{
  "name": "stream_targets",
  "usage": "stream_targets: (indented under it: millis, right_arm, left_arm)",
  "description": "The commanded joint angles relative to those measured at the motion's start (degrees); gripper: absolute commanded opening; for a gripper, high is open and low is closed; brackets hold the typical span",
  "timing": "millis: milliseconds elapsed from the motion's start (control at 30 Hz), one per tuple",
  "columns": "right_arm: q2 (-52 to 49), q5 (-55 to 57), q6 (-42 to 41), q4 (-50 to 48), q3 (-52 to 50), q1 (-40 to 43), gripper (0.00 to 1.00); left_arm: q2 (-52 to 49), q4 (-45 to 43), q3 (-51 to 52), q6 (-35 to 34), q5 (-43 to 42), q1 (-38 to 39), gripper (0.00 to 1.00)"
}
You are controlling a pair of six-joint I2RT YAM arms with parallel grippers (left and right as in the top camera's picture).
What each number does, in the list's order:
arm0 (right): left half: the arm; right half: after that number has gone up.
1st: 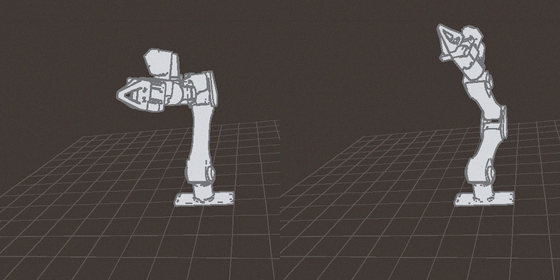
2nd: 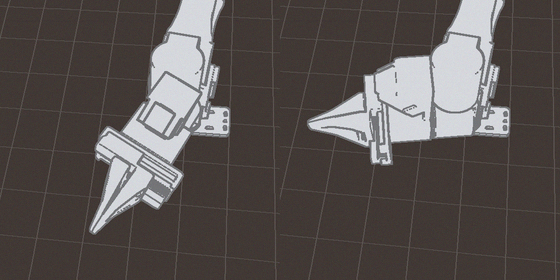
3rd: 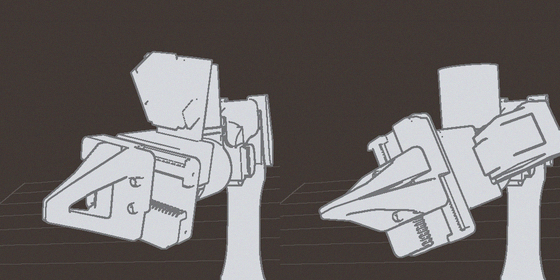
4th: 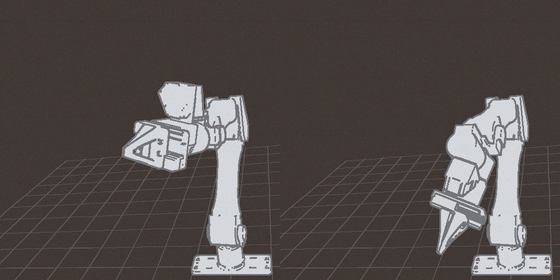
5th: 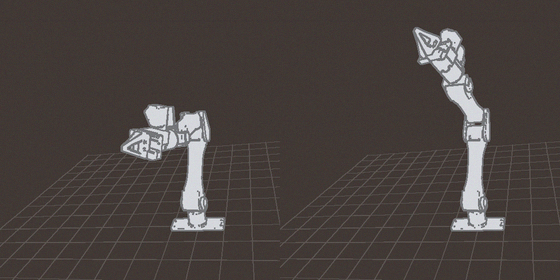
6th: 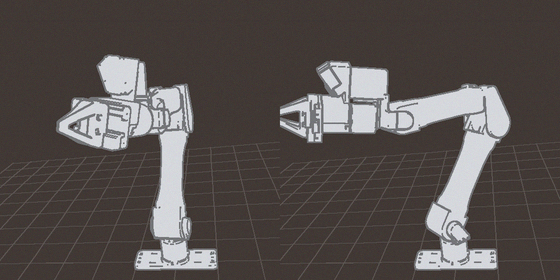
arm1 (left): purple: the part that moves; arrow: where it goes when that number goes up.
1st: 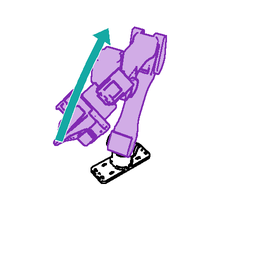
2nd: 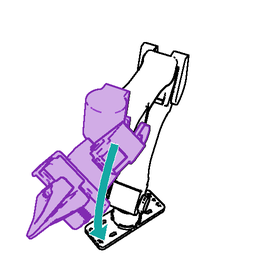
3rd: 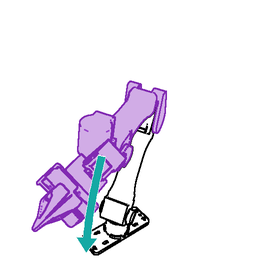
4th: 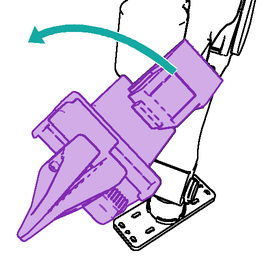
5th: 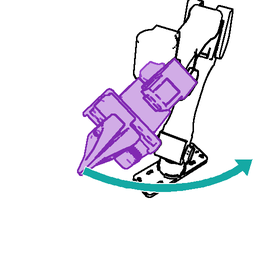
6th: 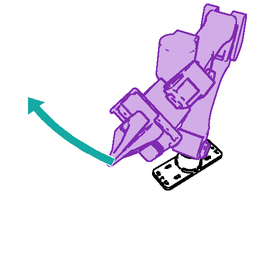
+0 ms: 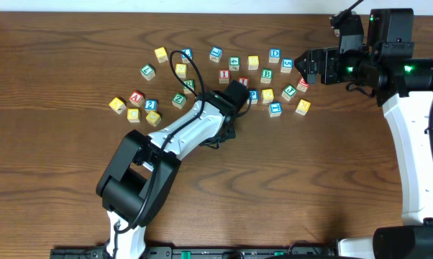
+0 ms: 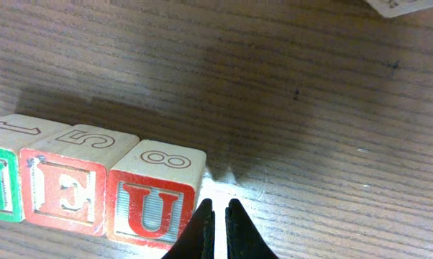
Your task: Spell out NEURIPS
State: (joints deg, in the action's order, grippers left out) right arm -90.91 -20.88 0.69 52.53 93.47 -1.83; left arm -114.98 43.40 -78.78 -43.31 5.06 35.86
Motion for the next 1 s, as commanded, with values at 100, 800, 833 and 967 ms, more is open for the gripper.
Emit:
stream_targets:
  millis: [100, 800, 833, 967]
  right_arm:
    - [-0.2, -0.5, 0.7, 0.0, -0.2, 0.2, 0.99]
    - [-0.2, -0.5, 0.7, 0.0, -0.2, 0.2, 0.99]
    - [-0.2, -0.5, 0.7, 0.0, -0.2, 0.2, 0.99]
    - [-0.2, -0.5, 0.7, 0.0, -0.2, 0.2, 0.99]
  left_arm:
    - [-0.5, -0.2, 0.0, -0.3, 2.5, 0.1, 0.08]
    - [9.5, 0.3, -3.5, 7.7, 2.4, -1.9, 0.09]
    - [10.4, 0.7, -3.5, 7.7, 2.5, -2.4, 0.09]
    - [14.5, 2.9, -3.5, 9.1, 2.4, -5.0, 0.09]
